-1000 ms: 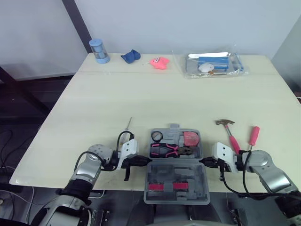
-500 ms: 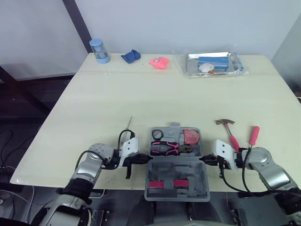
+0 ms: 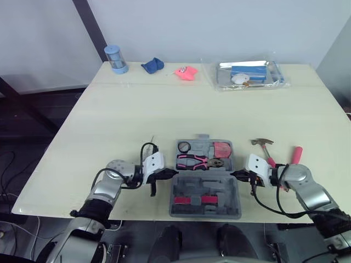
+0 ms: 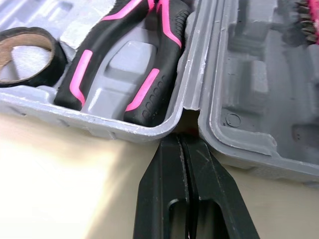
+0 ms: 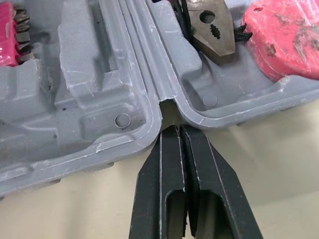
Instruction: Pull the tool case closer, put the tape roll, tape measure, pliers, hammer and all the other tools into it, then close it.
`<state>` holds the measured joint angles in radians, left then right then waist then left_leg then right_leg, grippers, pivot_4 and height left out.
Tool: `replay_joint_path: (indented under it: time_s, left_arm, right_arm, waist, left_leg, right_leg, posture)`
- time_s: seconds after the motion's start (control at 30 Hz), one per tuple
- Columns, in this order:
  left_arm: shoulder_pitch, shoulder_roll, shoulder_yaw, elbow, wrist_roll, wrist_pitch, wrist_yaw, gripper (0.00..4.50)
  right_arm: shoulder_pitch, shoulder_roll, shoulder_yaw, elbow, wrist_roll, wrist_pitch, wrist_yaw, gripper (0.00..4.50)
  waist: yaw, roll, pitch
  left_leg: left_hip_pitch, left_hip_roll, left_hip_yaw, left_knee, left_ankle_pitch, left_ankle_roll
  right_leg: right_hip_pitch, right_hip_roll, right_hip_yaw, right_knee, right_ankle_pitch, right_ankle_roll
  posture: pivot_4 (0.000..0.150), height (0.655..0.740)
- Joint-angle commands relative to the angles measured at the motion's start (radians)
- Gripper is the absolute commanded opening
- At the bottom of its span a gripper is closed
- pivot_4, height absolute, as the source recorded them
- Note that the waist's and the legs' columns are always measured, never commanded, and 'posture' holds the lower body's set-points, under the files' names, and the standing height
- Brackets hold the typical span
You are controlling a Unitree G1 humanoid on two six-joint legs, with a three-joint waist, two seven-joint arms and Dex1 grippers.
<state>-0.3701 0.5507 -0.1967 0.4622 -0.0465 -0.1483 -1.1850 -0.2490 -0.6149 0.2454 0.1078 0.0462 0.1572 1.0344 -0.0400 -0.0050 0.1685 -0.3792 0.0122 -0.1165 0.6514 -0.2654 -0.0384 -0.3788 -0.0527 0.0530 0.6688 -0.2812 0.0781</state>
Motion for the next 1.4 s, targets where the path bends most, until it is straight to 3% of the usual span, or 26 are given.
replay_joint_path:
  time_s: [0.03,1.4]
  left_arm:
    - [-0.027,-0.019,-0.007,0.029,0.026,-0.021,0.048,0.02]
    - [-0.046,-0.031,-0.008,0.062,0.046,-0.019,0.054,0.02]
  right_arm:
    - [-0.036,0.026,-0.006,-0.015,0.013,-0.041,-0.006,0.08]
    - [-0.062,0.085,-0.024,0.053,-0.022,-0.108,-0.052,0.08]
  waist:
    - [0.000,0.000,0.000]
    - [-0.002,0.000,0.000]
  left_leg:
    - [0.000,0.000,0.000,0.000,0.000,0.000]
    - [0.001,0.000,0.000,0.000,0.000,0.000]
  right_leg:
    - [0.000,0.000,0.000,0.000,0.000,0.000]
    - [0.000,0.000,0.000,0.001,0.000,0.000]
  posture:
    - [0.150,0.7400]
    - [0.150,0.7400]
